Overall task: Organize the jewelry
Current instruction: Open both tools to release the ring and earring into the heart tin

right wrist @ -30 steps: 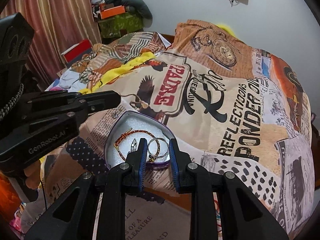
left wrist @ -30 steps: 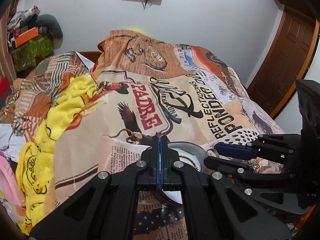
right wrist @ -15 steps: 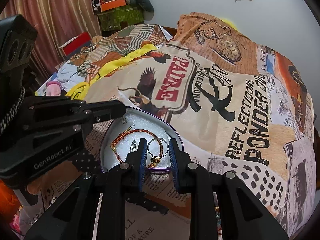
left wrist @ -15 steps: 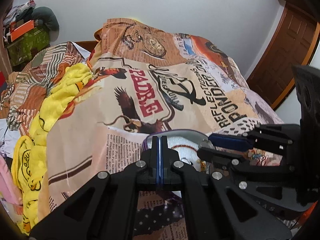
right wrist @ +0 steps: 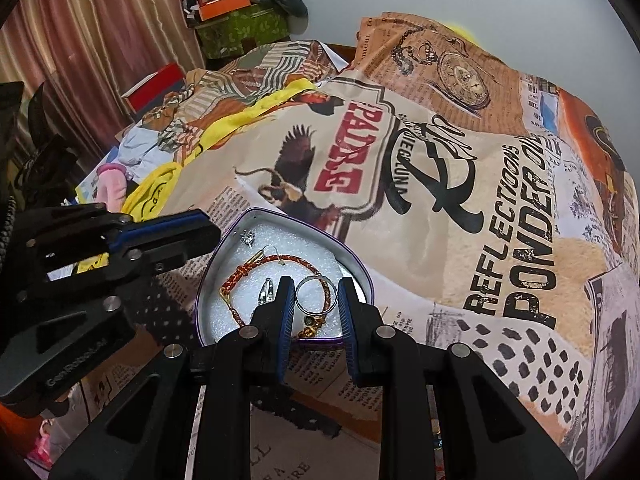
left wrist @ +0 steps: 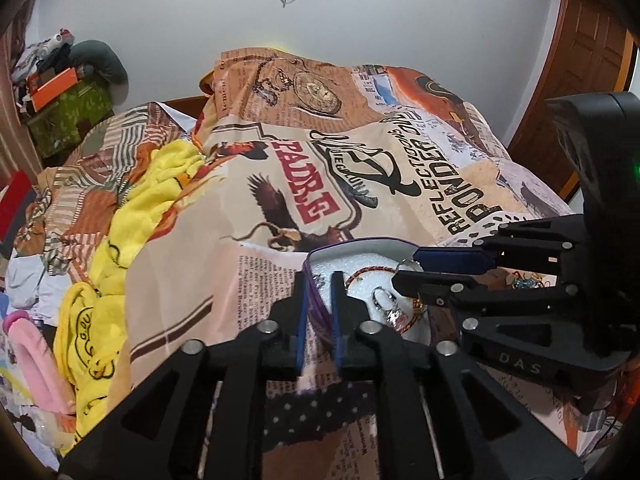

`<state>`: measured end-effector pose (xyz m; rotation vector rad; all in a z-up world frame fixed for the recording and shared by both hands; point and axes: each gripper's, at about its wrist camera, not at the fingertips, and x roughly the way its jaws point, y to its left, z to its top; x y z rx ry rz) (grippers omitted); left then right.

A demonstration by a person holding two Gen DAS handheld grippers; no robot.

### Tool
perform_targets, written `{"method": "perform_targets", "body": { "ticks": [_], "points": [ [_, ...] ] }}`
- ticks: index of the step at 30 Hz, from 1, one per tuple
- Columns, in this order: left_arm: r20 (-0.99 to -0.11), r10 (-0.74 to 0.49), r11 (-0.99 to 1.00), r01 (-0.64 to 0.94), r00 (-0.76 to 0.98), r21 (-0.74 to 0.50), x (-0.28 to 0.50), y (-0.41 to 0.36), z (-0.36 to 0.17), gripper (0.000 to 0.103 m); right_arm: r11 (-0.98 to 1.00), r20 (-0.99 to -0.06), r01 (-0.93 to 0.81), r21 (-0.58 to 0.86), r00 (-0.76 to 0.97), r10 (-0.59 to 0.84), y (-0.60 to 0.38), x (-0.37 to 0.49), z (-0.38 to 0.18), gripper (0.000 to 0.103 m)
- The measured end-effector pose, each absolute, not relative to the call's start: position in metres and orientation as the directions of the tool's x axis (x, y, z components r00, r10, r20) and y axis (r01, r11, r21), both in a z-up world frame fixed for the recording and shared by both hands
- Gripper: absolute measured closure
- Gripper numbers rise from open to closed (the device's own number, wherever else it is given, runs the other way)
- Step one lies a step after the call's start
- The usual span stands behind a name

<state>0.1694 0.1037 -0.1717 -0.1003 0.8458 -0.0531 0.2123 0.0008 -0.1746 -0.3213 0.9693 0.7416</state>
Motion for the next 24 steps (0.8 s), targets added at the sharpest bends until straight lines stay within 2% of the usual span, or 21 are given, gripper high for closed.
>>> {"method": "perform_targets", "body": {
  "ticks": [1, 3, 4, 13, 24],
  "points": [
    [-0.745, -0.082, 0.994, 0.002, 0.662, -0.108, 0.168, 0.105, -0.172, 0.081, 0.712, -0.836, -0.699, 0.066, 0.351, 0.422, 0.001, 0.211, -0.174, 0.083],
    [-0.747, -0.07, 0.995, -0.011, 0.661, -0.104, 0.166, 0.107, -0.173, 0.066, 0.708, -0.834, -0.704, 0.047, 0.362, 0.416, 0.004, 0.209, -0.174, 0.083],
    [-0.747, -0.063, 0.995, -0.018, 0.662, -0.1, 0.164, 0.108, -0.173, 0.064, 0.708, -0.836, -0.705, 0.042, 0.363, 0.412, 0.004, 0.209, -0.174, 0.083],
    [-0.759, -0.036, 0.997, -0.032, 0.65, -0.074, 0.156, 0.106, -0.171, 0.063, 0.714, -0.852, -0.698, 0.057, 0.339, 0.4, 0.001, 0.208, -0.171, 0.083],
    [-0.721, -0.05, 0.998, 0.004, 0.691, -0.066, 0.148, 0.081, -0.141, 0.061, 0.774, -0.768, -0.631, 0.046, 0.473, 0.431, -0.053, 0.195, -0.118, 0.083]
  ]
}}
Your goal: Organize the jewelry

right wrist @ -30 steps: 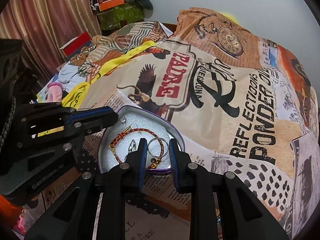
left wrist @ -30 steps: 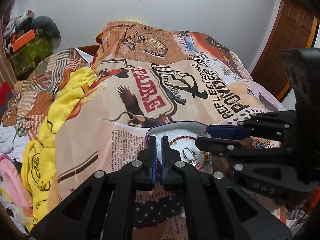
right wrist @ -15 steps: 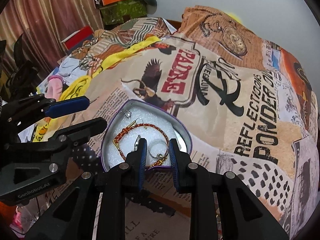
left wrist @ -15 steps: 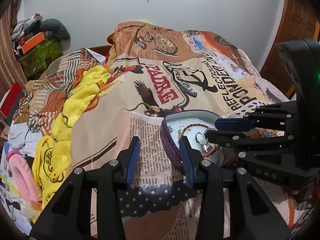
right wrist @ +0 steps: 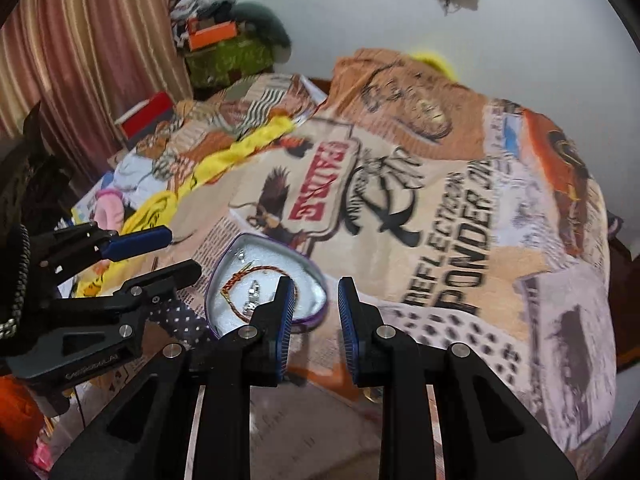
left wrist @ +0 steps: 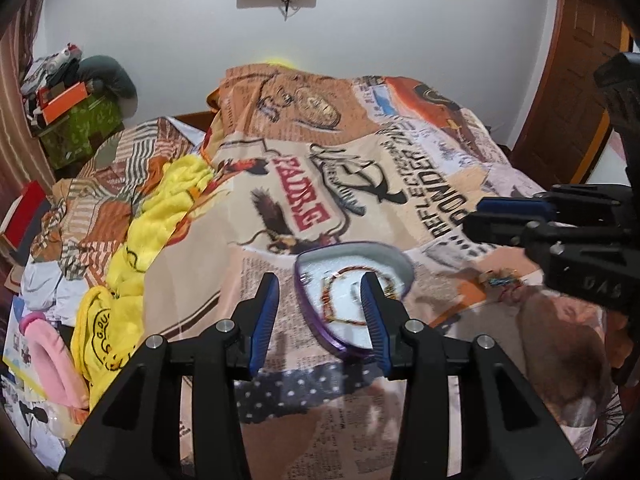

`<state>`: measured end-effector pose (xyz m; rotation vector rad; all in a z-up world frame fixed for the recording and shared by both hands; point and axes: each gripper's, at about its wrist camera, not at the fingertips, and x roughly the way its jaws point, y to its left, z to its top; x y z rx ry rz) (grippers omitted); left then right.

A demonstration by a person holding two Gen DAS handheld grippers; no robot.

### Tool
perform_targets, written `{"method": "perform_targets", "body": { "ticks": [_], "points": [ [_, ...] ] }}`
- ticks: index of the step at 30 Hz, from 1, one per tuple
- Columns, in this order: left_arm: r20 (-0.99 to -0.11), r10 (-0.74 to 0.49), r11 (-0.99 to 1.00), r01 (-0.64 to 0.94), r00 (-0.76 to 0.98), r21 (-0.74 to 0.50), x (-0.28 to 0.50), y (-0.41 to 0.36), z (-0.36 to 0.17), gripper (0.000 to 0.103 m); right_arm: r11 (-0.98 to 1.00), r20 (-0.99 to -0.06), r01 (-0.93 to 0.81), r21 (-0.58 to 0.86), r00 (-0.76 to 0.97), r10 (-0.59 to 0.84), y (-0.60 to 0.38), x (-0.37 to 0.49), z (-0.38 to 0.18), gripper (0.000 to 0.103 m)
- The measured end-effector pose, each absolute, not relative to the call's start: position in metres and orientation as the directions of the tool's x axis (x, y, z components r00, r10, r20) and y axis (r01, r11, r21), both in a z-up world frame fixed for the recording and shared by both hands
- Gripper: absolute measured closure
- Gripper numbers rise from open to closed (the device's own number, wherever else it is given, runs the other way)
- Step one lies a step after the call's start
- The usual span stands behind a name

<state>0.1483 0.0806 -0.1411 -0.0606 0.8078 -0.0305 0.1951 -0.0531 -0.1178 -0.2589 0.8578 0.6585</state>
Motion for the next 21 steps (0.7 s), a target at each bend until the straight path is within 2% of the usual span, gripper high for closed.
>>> {"method": "perform_targets", "body": {
  "ticks": [9, 21],
  "points": [
    [-0.703, -0.092, 0.996, 0.062, 0.705, -0.068, 0.148, 0.04, -0.13, 0.057, 0.831, -0.74, -0.556, 0.03, 0.546, 0.392, -0.11, 0.185, -0.102, 0.083],
    [-0.764, -0.177, 0.98, 0.184, 0.621, -0.076, 0.167, -0.022, -0.159, 0.057, 0.877, -0.772, -0.479, 0.049, 0.538, 0.337, -0.165, 0.184, -0.123, 0.082]
  ]
}}
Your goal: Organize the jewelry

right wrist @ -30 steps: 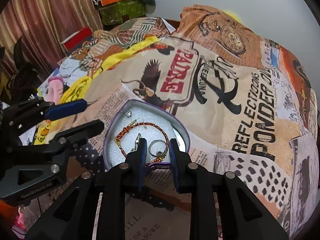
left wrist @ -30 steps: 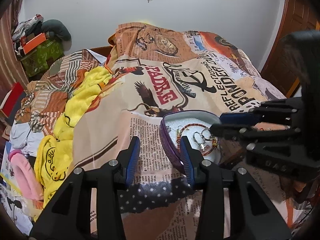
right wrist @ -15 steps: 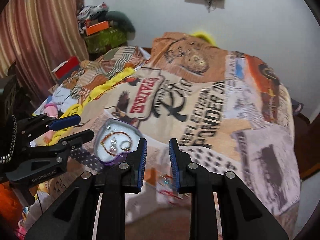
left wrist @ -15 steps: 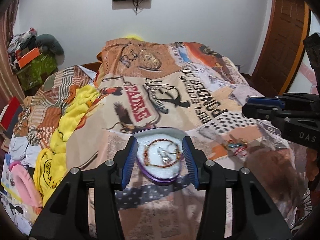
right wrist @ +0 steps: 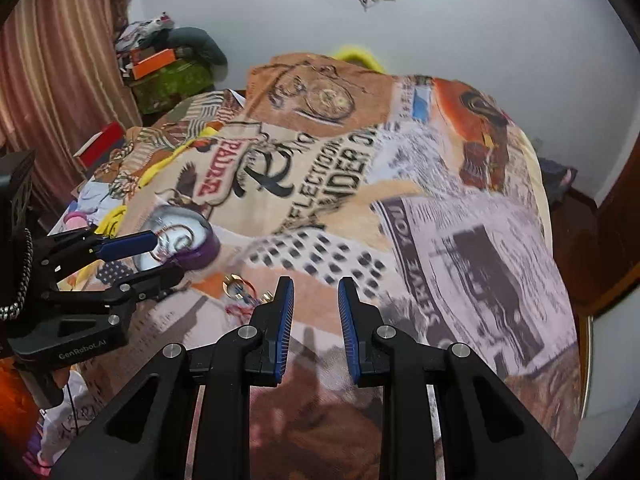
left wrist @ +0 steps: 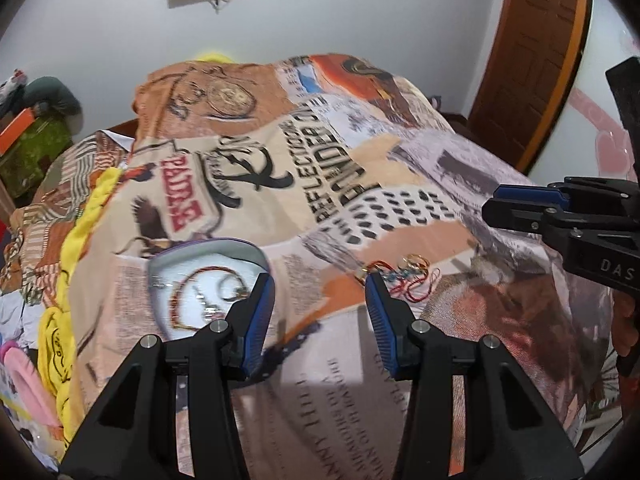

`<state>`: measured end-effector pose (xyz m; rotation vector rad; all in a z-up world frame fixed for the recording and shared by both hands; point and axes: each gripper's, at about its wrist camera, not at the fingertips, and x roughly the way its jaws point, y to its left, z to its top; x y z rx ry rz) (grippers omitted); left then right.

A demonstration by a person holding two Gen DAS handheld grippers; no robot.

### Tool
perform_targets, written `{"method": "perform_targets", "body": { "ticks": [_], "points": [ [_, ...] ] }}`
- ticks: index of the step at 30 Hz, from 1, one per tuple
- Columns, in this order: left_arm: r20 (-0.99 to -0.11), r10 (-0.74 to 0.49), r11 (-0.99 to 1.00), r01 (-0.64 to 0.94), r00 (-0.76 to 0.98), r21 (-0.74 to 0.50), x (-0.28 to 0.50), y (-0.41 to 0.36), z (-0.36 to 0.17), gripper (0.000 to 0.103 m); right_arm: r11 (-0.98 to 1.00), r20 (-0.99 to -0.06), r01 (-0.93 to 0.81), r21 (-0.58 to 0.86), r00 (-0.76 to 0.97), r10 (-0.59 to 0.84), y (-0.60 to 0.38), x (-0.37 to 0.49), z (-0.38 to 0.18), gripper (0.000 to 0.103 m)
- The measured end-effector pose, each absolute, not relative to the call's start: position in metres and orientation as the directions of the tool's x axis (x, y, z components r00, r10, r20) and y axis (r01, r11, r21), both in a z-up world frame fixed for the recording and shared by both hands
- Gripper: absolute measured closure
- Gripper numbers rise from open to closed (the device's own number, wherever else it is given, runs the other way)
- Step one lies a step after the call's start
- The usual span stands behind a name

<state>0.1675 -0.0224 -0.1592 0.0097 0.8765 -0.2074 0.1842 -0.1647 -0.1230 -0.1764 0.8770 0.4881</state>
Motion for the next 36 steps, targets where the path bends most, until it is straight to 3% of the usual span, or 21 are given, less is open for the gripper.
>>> {"method": "perform_targets", "body": {
  "ticks": [4, 17, 36],
  "points": [
    [-0.78, -0.189, 0.977, 0.195, 0.597, -0.088, 0.178, -0.03, -0.169, 0.058, 0.879, -0.782, -0.471, 0.073, 0.52, 0.344, -0.172, 0.184, -0.132, 0.082],
    [-0.775, -0.271, 0.96, 0.216, 0.571, -0.177, 0.193, -0.033, -0.184, 0.098, 0.855, -0.803, -0.506, 0.113, 0.461, 0.379, -0.165, 0.186, -0.148, 0.082],
    [-0.757, -0.293, 0.954, 0.226, 0.584, -0.195, 0.153, -0.011, -0.168, 0.099, 0.81, -0.829, -0.579, 0.091, 0.407, 0.384, -0.127, 0.193, -0.156, 0.082]
  ]
}}
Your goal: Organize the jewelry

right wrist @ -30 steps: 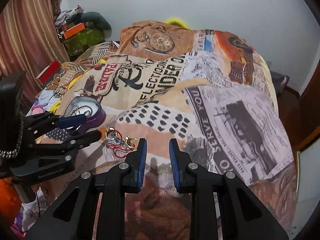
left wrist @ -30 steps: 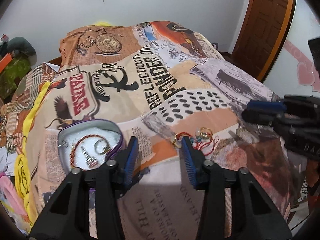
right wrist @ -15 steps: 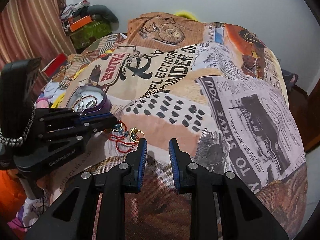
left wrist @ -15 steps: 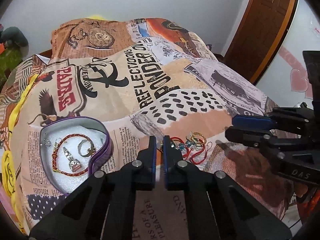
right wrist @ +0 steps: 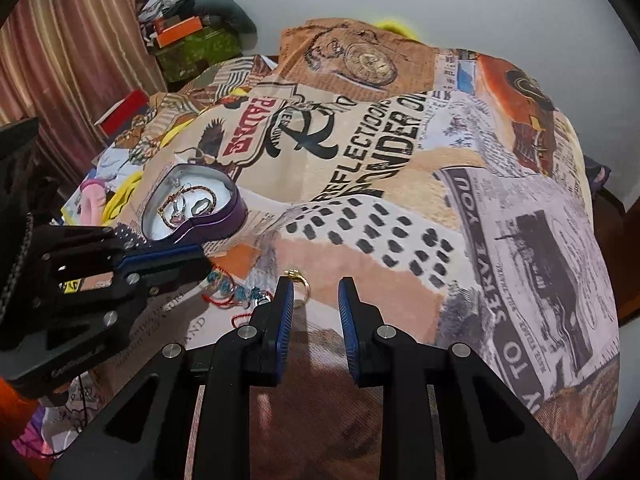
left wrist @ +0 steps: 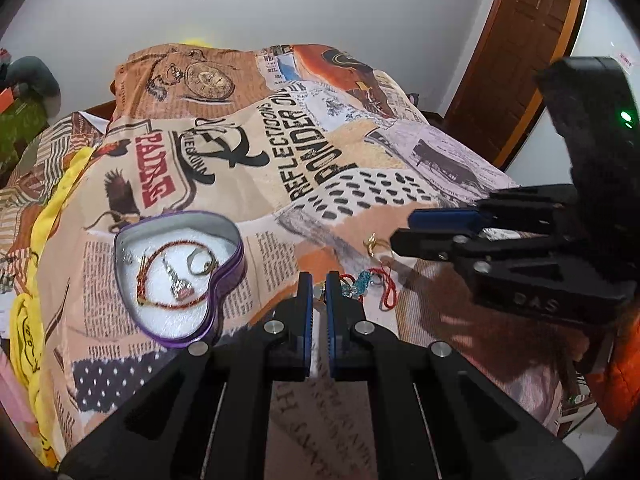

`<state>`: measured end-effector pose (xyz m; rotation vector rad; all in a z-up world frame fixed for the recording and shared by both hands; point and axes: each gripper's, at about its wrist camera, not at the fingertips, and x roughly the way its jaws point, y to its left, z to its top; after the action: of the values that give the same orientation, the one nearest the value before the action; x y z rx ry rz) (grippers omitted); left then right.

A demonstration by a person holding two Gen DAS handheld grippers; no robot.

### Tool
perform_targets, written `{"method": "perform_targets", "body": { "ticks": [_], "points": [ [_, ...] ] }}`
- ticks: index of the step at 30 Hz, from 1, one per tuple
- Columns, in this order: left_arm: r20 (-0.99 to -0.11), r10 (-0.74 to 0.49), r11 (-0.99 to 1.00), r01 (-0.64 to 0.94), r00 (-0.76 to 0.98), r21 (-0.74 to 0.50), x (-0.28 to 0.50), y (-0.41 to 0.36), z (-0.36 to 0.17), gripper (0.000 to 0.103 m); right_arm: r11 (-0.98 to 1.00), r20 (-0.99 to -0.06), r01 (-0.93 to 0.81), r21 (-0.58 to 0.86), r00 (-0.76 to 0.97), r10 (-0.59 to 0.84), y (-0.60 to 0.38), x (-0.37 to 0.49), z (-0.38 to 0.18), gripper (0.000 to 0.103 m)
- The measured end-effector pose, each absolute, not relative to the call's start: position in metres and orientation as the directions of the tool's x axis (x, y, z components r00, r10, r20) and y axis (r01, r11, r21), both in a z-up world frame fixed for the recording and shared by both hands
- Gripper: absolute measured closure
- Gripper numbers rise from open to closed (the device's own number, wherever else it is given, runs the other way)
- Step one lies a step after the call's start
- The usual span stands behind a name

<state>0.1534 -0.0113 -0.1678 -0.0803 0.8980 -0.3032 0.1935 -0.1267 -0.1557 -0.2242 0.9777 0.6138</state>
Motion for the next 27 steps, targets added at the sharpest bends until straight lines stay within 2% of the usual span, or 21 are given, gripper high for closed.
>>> {"method": "perform_targets", "body": {
  "ticks": [11, 15, 27],
  "points": [
    [-0.788, -0.284, 0.954, 0.242, 0.546, -0.175, 0.14, -0.015, -0.178, 0.098, 0.788, -0.85, -0.602, 0.131, 0.341, 0.401, -0.111, 0.202, -0.169, 0.082],
    [-0.793, -0.271, 0.958, 0.237, 0.546, -0.164, 0.138, -0.014, -0.176, 0.098, 0.79, -0.844, -0.595, 0.147, 0.341, 0.414, -0.115, 0.202, -0.169, 0.094],
    [-0.799, -0.271, 0.963, 0.16, 0.537, -0.218, 0.135, 0.01, -0.175, 0.097, 0.814, -0.808, -0.558, 0.165, 0.397, 0.436, -0.133, 0.197, -0.159, 0.094]
  ]
}}
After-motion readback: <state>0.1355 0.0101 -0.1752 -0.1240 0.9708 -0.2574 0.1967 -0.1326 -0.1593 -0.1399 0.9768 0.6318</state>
